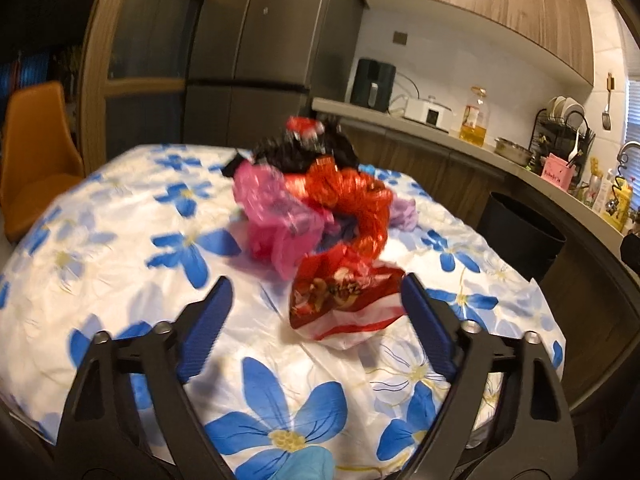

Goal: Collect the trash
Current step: 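Grasp the red snack wrapper with the left tool while the right tool reaches the lilac bag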

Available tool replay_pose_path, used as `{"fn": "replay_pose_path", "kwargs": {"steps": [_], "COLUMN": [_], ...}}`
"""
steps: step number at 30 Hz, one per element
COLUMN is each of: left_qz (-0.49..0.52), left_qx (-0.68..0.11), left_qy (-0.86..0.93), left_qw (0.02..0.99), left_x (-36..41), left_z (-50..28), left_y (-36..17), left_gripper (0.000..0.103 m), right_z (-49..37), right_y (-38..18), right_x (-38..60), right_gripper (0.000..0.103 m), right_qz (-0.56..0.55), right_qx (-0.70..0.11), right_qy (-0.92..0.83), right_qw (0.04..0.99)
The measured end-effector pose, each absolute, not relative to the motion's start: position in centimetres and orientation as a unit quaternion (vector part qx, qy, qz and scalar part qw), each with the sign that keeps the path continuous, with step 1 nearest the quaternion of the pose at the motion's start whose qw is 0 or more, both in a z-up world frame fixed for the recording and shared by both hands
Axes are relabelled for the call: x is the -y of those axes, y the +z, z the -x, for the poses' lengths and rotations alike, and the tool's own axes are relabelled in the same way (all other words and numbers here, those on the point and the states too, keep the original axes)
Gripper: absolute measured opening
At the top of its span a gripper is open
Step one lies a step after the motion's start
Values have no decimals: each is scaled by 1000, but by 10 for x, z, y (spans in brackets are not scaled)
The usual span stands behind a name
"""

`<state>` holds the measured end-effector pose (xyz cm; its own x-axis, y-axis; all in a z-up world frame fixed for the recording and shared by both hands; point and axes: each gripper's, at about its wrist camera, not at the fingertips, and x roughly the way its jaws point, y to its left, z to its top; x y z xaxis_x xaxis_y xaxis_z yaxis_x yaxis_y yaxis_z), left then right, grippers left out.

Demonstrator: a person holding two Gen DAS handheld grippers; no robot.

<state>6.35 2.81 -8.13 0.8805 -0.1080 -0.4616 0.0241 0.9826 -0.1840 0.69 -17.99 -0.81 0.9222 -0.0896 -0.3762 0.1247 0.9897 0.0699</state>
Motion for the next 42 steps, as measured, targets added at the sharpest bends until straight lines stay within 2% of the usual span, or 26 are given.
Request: {"fn": "replay_pose_path", "kwargs": {"steps": [6, 8, 9, 11, 12, 14, 17, 24, 25, 26, 28, 39, 42], "left_qz": [100, 103, 98, 97, 100, 101, 104, 110, 108, 109, 126, 162, 186], "left_qx": [-287, -304, -311, -323, -329, -328, -329, -324, -323, -322, -309, -310, -302], "left_qy": [-48, -55, -50, -52, -49, -50, -59, -66, -63, -59, -61, -92, -122], "left_qw": [951, 945, 944, 940, 938, 938, 937, 937, 938, 939, 941, 932, 927], "left_x": [-29, -29, -29, -29, -30, -32, -33, -33, -34, -35, -40, -48, -52], "left_z": [-92, -99, -101, -106, -108, -109, -108, -101, -100, -99, -98, -126, -127], "left_y": [-108, -117, -120, -128, -131, -133, -134, -131, -129, -128, -125, -127, -125], "left_gripper": [54, 39, 35, 20, 18, 6, 0, 0, 9, 25, 40, 43, 52], "right_z": [-21, -25, -28, -32, -34, -37, -41, -47, -47, -48, -49, -64, -71], "right_y": [-18, -21, -23, -25, -27, -28, -31, -37, -37, -38, -39, -45, -48], "right_x": [179, 179, 179, 179, 179, 179, 179, 180, 180, 181, 180, 175, 175], "right_gripper": [98, 98, 98, 98, 98, 98, 98, 98, 98, 98, 98, 98, 98], "right_qz": [-46, -46, -47, -47, -47, -46, -47, -48, -49, -50, -50, -42, -45], "right_qx": [-207, -212, -215, -221, -223, -227, -233, -239, -240, -241, -244, -244, -245], "right_qy": [-52, -51, -50, -48, -47, -46, -45, -43, -42, -43, -41, -30, -29], "right_qw": [976, 975, 974, 973, 973, 972, 970, 969, 969, 968, 968, 968, 968]}}
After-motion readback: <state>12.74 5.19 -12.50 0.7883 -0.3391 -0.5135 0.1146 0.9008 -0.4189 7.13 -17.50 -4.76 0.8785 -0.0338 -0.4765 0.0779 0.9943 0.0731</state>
